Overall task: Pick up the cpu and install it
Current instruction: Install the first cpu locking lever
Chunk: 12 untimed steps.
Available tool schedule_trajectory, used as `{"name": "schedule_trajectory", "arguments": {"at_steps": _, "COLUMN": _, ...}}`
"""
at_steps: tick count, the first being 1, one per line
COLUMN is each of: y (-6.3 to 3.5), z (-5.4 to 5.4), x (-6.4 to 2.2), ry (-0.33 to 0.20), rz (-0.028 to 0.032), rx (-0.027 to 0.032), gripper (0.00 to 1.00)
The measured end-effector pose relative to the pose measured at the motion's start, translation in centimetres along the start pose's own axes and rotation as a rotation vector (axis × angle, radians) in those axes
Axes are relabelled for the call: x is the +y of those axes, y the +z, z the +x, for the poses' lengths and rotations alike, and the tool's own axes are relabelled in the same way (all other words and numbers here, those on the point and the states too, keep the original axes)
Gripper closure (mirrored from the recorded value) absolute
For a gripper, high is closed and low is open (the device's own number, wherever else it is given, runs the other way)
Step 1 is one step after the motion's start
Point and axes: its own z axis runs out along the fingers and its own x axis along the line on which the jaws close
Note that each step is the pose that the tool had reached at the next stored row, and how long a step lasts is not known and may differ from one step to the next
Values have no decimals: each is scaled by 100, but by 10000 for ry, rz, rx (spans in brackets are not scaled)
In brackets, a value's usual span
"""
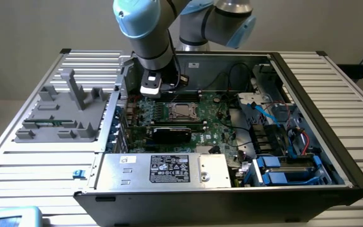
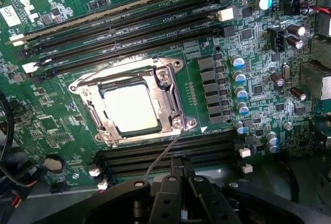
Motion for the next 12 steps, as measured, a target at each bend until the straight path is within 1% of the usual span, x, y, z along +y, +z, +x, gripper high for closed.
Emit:
{"name": "schedule_trajectory", "arguments": {"at_steps": 6, "y": 50, "z": -6, "x": 23, "ry": 166, "rz": -6, "rx": 97, "gripper": 89}}
{"name": "schedule_trajectory", "arguments": {"at_steps": 12, "y": 105, "z": -15, "x": 40, "ry": 338, "rz": -20, "rx": 175, "gripper": 89}}
